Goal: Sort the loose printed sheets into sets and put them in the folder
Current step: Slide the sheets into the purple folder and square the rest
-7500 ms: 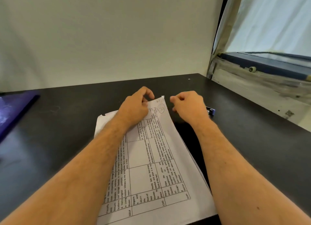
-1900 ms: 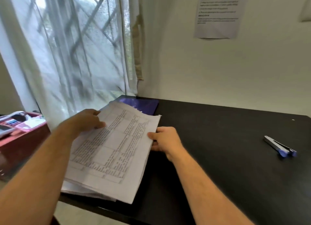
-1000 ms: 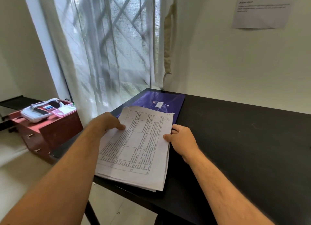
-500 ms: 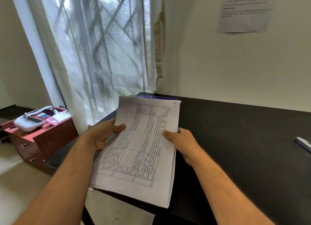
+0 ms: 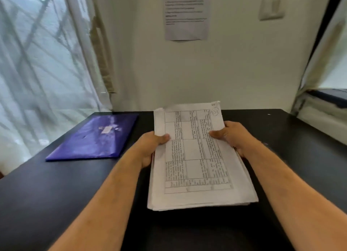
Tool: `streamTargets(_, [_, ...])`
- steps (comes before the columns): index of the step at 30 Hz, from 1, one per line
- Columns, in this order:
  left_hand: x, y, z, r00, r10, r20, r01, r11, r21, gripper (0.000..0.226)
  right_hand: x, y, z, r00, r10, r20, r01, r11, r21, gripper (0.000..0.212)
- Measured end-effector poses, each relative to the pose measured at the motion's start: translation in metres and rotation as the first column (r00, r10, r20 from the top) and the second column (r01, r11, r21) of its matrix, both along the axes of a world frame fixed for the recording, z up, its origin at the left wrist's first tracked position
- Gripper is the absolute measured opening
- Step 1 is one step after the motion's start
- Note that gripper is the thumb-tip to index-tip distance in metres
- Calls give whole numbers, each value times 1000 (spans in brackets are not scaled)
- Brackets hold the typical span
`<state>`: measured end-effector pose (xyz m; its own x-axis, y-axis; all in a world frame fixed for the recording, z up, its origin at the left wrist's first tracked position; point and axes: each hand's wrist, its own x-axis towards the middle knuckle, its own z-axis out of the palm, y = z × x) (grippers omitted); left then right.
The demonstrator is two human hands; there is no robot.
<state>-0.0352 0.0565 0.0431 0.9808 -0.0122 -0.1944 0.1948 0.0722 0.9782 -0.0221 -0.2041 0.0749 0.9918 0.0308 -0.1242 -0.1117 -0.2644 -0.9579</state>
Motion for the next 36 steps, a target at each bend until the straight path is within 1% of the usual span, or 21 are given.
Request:
streamTargets(1, [7, -27, -6, 1000, -16, -23, 16, 1000, -9, 27, 5, -22, -4, 999, -40, -4, 40, 998, -53, 27])
streamTargets(2, [10, -39, -10, 999, -1, -41, 0, 1000, 0, 26, 12, -30, -8, 999, -47, -14, 45, 993, -107, 27])
streamTargets(6, [21, -78, -26, 990, 107, -93, -99, 992, 84, 21, 27, -52, -30, 995, -99, -30, 86, 956, -279, 21])
streamTargets(9, [28, -92, -33, 984, 176, -16, -170, 966, 194, 17, 36, -59, -49, 993, -119, 22, 120, 932, -342, 21])
streamTargets(12, [28, -93, -36, 976, 206, 69, -216, 953, 212, 16, 40, -59, -55, 986, -150, 76, 167, 918, -359, 25])
streamTargets(14, [26, -92, -39, 971, 201, 133, -229, 941, 250, 16, 41, -60, -55, 985, -139, 104, 168, 913, -371, 29])
streamTargets(15, [25, -92, -39, 968, 183, 173, -231, 917, 325, 17, 39, -60, -54, 984, -132, 116, 166, 913, -373, 32])
streamTargets(16, [25, -91, -40, 964, 158, 213, -240, 862, 446, 16, 38, -61, -54, 985, -123, 123, 161, 911, -379, 33])
streamTargets(17, [24, -90, -39, 962, 135, 239, -250, 789, 561, 13, 37, -61, -54, 986, -113, 124, 153, 908, -391, 32])
streamTargets(18, [25, -89, -39, 962, 124, 243, -255, 728, 637, 9, 36, -61, -54, 986, -112, 125, 154, 901, -406, 28])
streamTargets(19, [25, -88, -36, 965, 124, 232, -252, 691, 678, 9, 35, -61, -54, 984, -124, 127, 167, 889, -426, 23])
streamTargets(21, [28, -84, -34, 972, 130, 194, -230, 675, 701, 13, 33, -59, -56, 975, -161, 152, 217, 828, -516, 12])
streamTargets(23, [31, -80, -35, 979, 123, 165, -202, 727, 657, 16, 33, -57, -58, 969, -173, 176, 245, 763, -598, 7])
streamTargets(25, [31, -78, -37, 976, 136, 169, -208, 809, 550, 8, 35, -55, -59, 968, -165, 187, 245, 764, -597, 8])
streamTargets(27, [31, -79, -39, 964, 170, 204, -251, 833, 493, 20, 39, -54, -60, 964, -160, 210, 254, 783, -568, 12])
streamTargets(29, [33, -81, -40, 949, 198, 247, -299, 816, 494, 28, 44, -53, -60, 961, -163, 225, 264, 787, -557, 13])
streamTargets(31, [36, -84, -40, 937, 202, 284, -327, 794, 513, 33, 48, -52, -60, 962, -171, 214, 264, 786, -559, 13])
streamTargets(34, [39, -88, -38, 938, 109, 330, -297, 744, 599, 33, 51, -53, -61, 962, -172, 214, 268, 762, -589, 16])
streamTargets(36, [41, -87, -38, 941, 51, 335, -269, 713, 647, 32, 51, -53, -61, 961, -156, 228, 267, 738, -619, 17])
